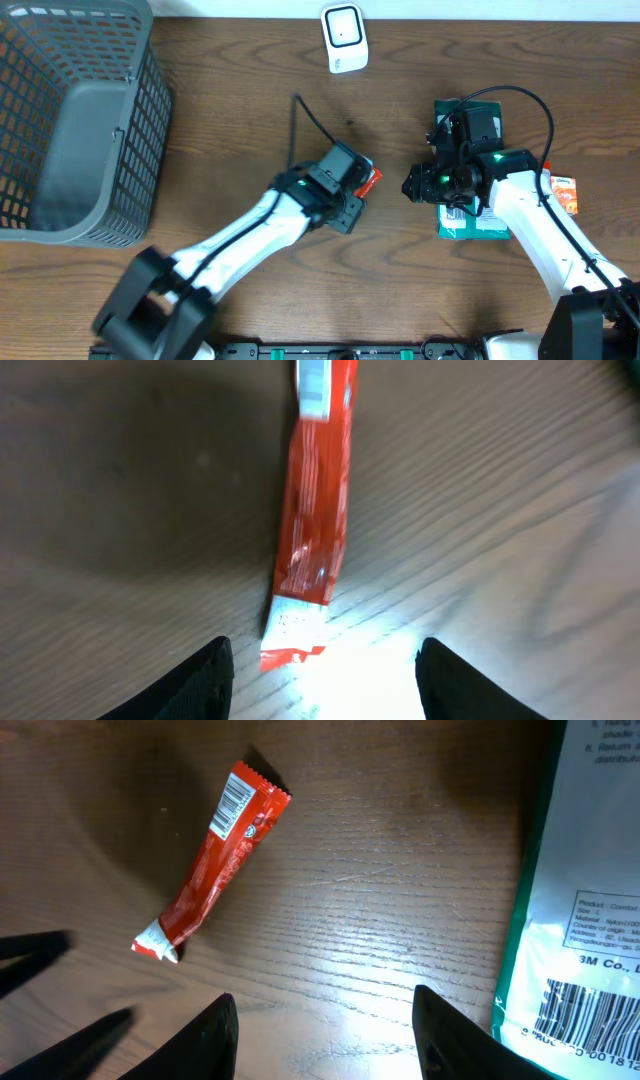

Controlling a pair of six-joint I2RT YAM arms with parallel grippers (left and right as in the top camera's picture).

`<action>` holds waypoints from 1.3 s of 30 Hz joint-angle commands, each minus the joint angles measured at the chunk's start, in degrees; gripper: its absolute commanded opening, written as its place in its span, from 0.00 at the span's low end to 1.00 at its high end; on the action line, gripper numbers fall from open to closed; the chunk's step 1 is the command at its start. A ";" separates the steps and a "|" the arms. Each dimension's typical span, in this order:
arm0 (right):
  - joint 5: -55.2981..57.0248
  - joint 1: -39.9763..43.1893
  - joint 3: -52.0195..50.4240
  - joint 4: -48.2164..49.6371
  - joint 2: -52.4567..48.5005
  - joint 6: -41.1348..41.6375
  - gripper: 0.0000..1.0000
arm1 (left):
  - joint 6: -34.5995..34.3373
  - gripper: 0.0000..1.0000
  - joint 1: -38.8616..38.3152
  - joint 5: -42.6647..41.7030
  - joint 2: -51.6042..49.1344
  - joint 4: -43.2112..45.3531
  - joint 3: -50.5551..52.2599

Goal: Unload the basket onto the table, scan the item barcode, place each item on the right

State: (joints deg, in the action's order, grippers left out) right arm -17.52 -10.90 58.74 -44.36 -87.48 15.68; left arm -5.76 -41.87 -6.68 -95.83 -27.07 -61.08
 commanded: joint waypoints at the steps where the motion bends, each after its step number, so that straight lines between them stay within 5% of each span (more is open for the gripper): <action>1: -0.74 -0.35 -0.46 0.26 -0.20 -1.22 0.52 | 1.88 0.60 -0.33 4.57 -5.38 0.35 -0.28; 7: -0.74 -0.44 -0.46 0.68 -0.20 -1.64 0.53 | 1.90 0.52 -0.33 4.61 -9.77 2.73 -0.28; 16: -1.60 -0.39 -0.46 0.61 -0.20 -1.60 0.52 | 1.64 0.09 -0.33 4.57 -11.65 3.74 0.20; 22: -19.41 5.35 -0.46 0.46 -0.17 -6.38 0.50 | -2.05 0.07 1.07 1.73 -6.56 1.84 -0.79; 28: -36.50 11.69 -0.46 -1.05 -0.17 -15.17 0.48 | -6.12 0.07 7.28 -14.58 4.52 2.08 -1.09; 39: -66.18 11.89 -0.46 5.99 -0.17 -24.76 0.36 | -11.13 0.07 19.43 -59.87 10.32 12.85 -1.09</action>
State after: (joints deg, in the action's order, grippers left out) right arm -68.07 0.73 58.61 -40.49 -87.50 -4.47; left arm -14.09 -24.43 -46.96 -85.73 -16.47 -61.32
